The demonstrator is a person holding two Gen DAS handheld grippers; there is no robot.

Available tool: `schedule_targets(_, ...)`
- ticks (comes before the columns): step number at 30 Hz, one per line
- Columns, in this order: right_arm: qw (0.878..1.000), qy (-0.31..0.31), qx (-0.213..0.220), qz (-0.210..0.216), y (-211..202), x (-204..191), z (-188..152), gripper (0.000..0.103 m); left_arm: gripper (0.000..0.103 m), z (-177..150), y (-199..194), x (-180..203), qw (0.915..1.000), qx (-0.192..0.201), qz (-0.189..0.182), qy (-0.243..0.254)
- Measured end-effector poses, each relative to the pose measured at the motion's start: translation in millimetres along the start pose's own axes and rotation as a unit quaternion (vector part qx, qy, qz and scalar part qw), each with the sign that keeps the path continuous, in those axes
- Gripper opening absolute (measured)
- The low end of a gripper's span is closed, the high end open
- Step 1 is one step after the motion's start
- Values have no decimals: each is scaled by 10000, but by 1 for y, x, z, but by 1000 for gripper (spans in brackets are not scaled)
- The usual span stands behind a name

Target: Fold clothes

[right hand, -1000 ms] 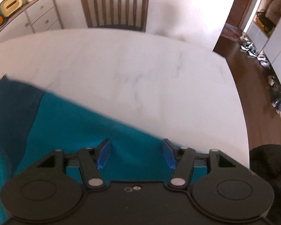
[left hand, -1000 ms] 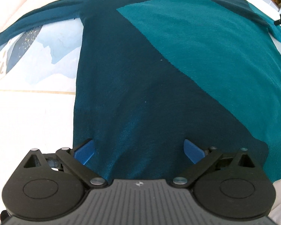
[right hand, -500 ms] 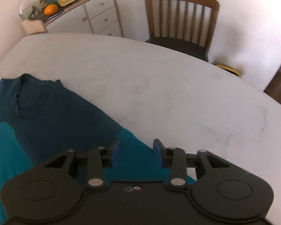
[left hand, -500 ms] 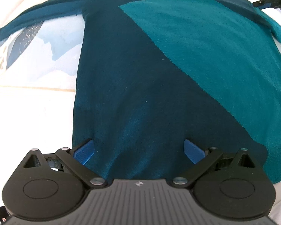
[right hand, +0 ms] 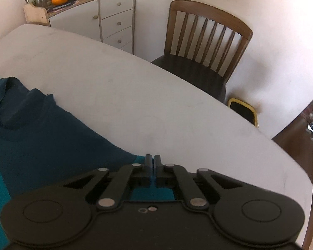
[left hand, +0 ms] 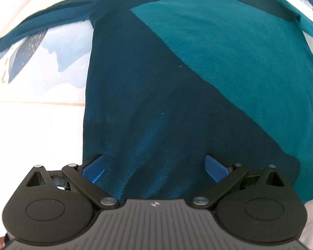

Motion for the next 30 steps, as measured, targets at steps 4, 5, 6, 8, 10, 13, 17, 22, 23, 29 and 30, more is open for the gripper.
schedule_targets(4, 9999, 60, 28, -79, -8, 4, -8, 103, 103, 1, -2, 5, 10000, -19, 23, 42)
schedule_targets(5, 9999, 83, 41, -100, -10, 5, -11, 103, 103, 1, -2, 6, 10000, -25, 26, 50)
schedule_targets(6, 9999, 107, 53, -122, -13, 6, -14, 103, 103, 1, -3, 8, 10000, -29, 34, 71)
schedule_targets(8, 9997, 205, 84, -136, -21, 10, -21, 103, 103, 3, -5, 13, 9998, -21, 74, 159)
schedule_targets(10, 9987, 484, 159, -42, -41, 20, -35, 103, 102, 8, -8, 22, 9996, 22, 23, 278)
schedule_targets(13, 9956, 891, 261, -139, -75, 49, -64, 103, 102, 19, -16, 34, 9986, 135, -107, 502)
schedule_targets(17, 9819, 1813, 108, -529, -117, 114, -117, 103, 102, 30, -19, 43, 9968, 280, -250, 709)
schedule_targets(22, 9345, 3483, -161, -712, -163, 181, -197, 103, 102, 44, -20, 54, 9938, 420, -390, 950)
schedule_targets(23, 9197, 3849, -204, -753, -169, 192, -214, 103, 102, 48, -20, 58, 9931, 437, -396, 1012)
schedule_targets(29, 8382, 5407, -295, -653, -183, 225, -292, 103, 102, 65, 3, 57, 9890, 518, -390, 1333)
schedule_targets(30, 8296, 5545, -299, -588, -182, 224, -300, 103, 102, 66, 6, 56, 9883, 521, -382, 1378)
Point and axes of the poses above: each gripper's, at about its wrist camera, not at the fingertips, and y roughly the way its jaws point, x to its right, z to its top, the point moved 7 cm from there along y, roughly the way its jaws point, and after that the axes turned 3 degrees about x, right-handed, at the moved point
